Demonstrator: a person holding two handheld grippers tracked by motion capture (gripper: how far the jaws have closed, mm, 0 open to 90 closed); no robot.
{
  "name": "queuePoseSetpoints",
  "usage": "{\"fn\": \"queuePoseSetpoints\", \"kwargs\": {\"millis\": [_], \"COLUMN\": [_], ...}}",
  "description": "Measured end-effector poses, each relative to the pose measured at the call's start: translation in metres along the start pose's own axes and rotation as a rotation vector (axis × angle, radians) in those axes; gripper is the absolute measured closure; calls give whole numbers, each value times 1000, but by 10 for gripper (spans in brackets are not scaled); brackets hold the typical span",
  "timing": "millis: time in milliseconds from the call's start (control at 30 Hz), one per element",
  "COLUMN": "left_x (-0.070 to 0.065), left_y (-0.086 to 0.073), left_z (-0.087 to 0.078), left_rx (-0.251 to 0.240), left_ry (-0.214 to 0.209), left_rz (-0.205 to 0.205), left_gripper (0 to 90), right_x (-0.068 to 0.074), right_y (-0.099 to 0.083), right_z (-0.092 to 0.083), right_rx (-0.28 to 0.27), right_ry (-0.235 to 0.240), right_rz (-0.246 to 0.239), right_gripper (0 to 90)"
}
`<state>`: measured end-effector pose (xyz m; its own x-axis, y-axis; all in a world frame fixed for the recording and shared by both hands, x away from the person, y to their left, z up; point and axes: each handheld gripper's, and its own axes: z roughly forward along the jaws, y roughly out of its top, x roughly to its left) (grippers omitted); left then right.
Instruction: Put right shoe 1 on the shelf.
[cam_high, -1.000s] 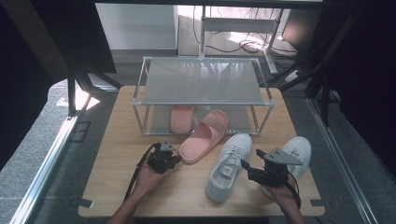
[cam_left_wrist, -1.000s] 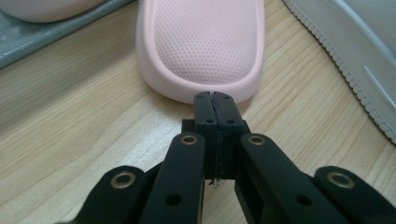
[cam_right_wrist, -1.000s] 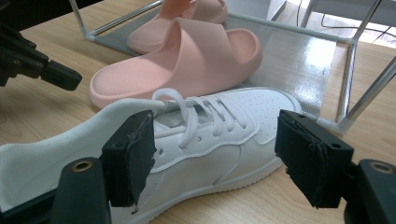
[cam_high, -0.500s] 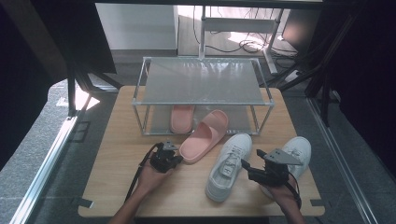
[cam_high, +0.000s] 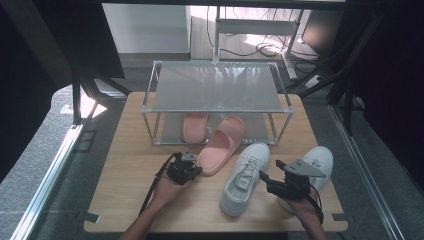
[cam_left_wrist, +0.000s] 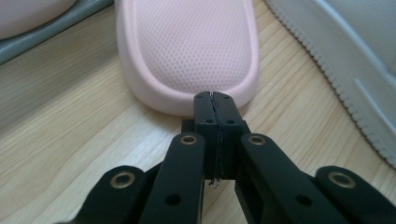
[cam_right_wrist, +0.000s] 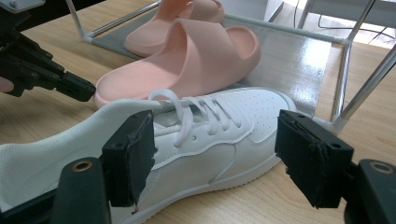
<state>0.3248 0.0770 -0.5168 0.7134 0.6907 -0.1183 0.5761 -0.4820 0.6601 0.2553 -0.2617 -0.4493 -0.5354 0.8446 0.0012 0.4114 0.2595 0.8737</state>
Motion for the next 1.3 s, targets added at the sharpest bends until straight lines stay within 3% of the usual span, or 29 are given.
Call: {"fn": "queuePoseSetpoints", "kwargs": {"millis": [267,367,567,667,700,767,800,833,1000,1067,1100,1133,1300], "left_x": [-9,-9,-12,-18,-19,-20,-23,-21,-24,-28,-28,-29,-29], "left_y": [8,12,15,14,13,13,12,12,15,17,19,20,28], "left_z": [10,11,15,17,17,17,19,19,25,28,28,29,31], "left_rx": [-5,16,18,1,30,29,14,40,47,30,45,32,23], "left_ry": [-19,-20,-25,-37,-39,-43,-47,-48,-56,-62,-58,-61,-60], "left_rz": [6,34,47,26,63,61,40,68,75,58,83,66,75], "left_gripper": [900,900,900,900,900,899,899,899,900,900,900,900,900], "right_x": [-1,-1,-1,-2,-2,-2,-2,-2,-1,-1,-1,-1,-2], "right_y": [0,0,0,0,-1,-1,-1,-1,-1,-1,-1,-1,-1], "right_z": [0,0,-1,-1,-1,-1,-1,-1,-1,0,0,-1,-2], "right_rx": [-1,1,-1,1,1,2,3,6,4,3,2,1,1], "right_ry": [-1,-2,-2,-3,-2,-3,-2,-4,0,-2,-2,-2,-4], "right_rz": [1,1,3,3,3,3,3,4,-1,-1,0,2,4], "right_gripper": [291,291,291,291,291,291,291,291,291,291,291,291,291]}}
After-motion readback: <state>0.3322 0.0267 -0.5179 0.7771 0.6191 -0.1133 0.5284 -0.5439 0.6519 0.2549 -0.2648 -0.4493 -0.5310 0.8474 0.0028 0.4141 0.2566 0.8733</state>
